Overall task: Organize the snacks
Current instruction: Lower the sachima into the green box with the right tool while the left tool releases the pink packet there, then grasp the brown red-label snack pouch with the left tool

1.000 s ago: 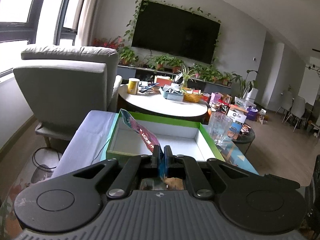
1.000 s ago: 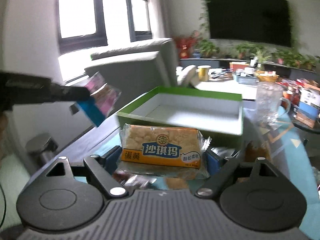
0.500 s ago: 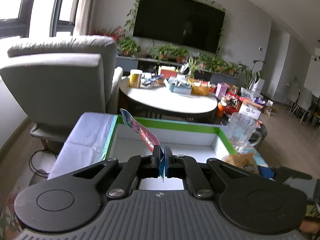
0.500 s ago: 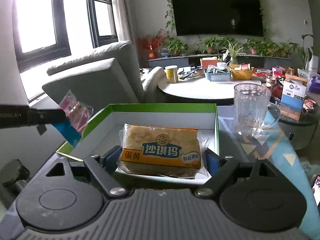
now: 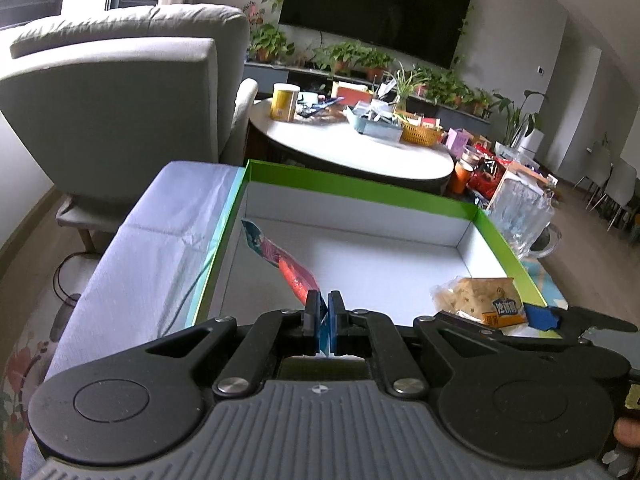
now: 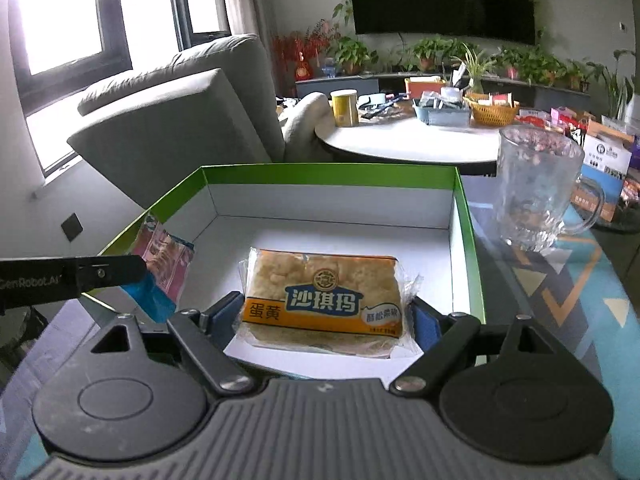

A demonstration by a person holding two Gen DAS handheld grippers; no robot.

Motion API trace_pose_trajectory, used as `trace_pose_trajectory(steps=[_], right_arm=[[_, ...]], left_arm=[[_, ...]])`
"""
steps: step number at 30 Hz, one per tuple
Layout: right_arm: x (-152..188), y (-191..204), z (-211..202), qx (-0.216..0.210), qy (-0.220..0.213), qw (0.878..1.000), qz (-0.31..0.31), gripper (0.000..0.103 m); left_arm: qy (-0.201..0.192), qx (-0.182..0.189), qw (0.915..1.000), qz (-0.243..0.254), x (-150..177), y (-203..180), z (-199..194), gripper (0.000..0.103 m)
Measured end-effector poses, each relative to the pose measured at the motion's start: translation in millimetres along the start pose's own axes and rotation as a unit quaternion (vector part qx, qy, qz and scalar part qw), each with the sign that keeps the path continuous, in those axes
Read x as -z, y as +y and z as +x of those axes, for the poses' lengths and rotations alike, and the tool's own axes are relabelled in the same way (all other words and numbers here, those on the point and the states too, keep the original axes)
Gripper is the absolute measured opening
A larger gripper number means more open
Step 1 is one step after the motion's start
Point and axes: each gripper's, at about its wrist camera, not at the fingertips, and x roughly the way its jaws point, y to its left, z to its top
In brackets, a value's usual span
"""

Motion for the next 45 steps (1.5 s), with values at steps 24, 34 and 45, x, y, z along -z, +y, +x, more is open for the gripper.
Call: trace_pose_trajectory(steps=[24,34,45], right_arm=[[17.4,-8.7,-67.5,0.010,-0.041,0.999,0.009,0.055],[50.0,-38.5,-117.5,0.012,-0.050,0.997,0.052,0.055],[114.0,-42.2,-145.8,-0.041,-0.015,0.999,0.024,0.055]], left_arm=[[-0.023,-0.019,0.9992,-0.026,38.1,8.4,-78.6,0.033],[-0.003,0.009,0.9994,-0.034,87.0,6.9,-112.1,0.036],[0.020,0.019,0.9992,-0.028,124.9,0.6,-117.0,0.036]])
